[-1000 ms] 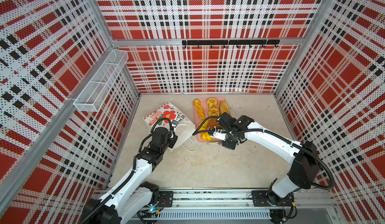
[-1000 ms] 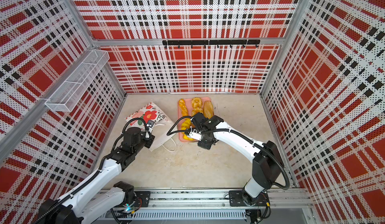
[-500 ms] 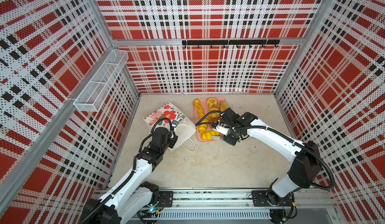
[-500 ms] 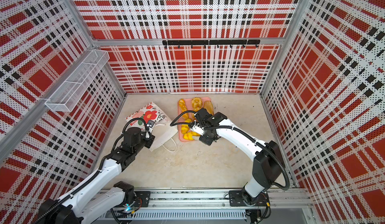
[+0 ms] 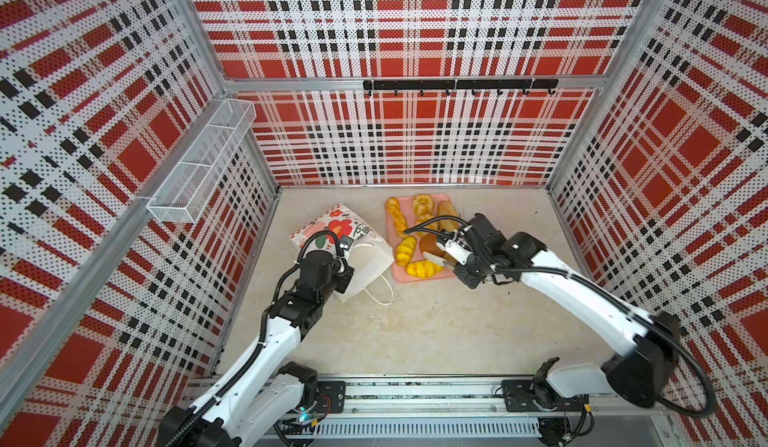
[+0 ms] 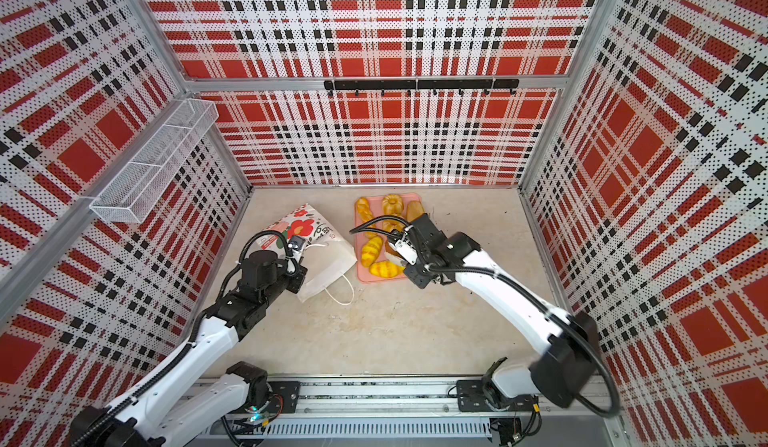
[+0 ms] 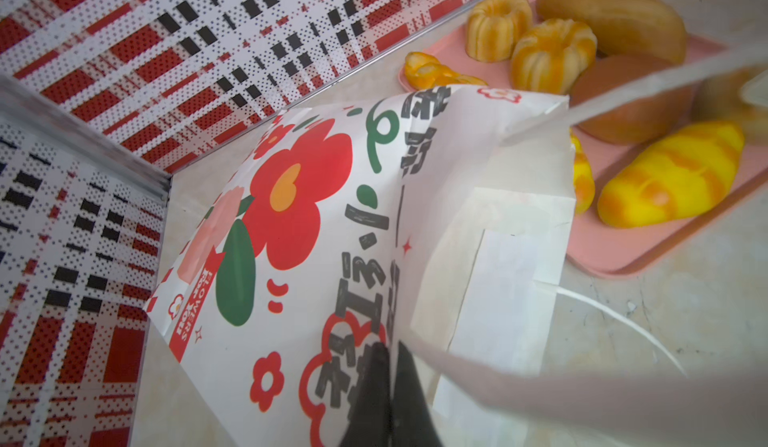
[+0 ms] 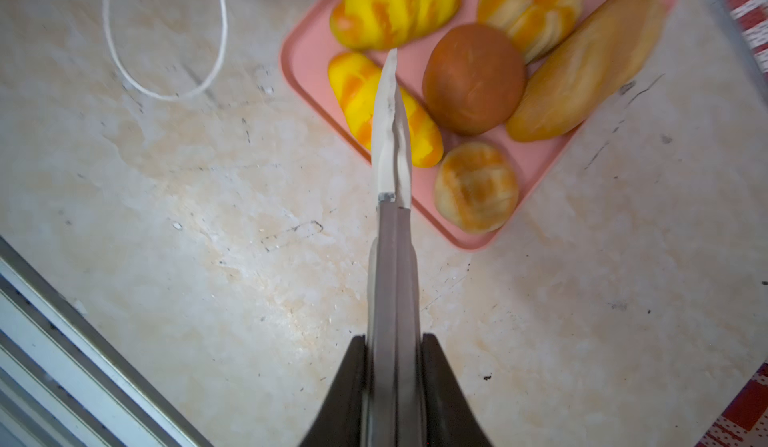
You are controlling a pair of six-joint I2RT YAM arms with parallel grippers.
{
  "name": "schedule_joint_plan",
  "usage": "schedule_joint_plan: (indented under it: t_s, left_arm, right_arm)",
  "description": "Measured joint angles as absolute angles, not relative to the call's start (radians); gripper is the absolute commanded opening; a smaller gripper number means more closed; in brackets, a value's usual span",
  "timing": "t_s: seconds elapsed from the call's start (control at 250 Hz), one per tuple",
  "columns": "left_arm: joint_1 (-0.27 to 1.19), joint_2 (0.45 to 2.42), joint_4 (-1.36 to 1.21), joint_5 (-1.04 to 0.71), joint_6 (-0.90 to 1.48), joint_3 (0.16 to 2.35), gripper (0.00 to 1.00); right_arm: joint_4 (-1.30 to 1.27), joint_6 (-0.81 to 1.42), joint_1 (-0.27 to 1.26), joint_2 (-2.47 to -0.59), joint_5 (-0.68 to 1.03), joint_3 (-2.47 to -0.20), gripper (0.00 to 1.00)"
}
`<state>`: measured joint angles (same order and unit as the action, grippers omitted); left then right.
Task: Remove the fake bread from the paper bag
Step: 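Stand the paper bag upright with the left gripper while the right arm withdraws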
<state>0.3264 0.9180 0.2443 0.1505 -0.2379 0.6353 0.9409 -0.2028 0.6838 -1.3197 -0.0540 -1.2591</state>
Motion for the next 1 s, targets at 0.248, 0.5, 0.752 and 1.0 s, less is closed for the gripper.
schedule_joint_plan:
  t_s: [0.248, 0.5, 0.752, 1.0]
  left_arm:
    - [0.24, 1.105, 0.566, 0.152, 0.022, 1.132, 0.0]
    - [0.094, 1.345, 0.824, -0.041, 0.307, 1.493, 0.0]
    - [-0.018, 1.519, 0.875, -0.21, 0.469, 1.654, 0.0]
    - [-0.078, 1.715, 0.791, -0.362, 0.597, 1.678, 0.0]
  right_arm:
    - [0.725, -0.006, 0.685, -0.896, -0.117, -1.073, 0.0]
    - [0.781, 0.158, 0.683, -0.957, -0.41, -1.067, 0.0]
    - [0.815, 0.299, 0.665, -0.926, -0.55, -0.994, 0.0]
    - [0.819, 0.413, 0.661, -0.82, -0.548, -0.831, 0.0]
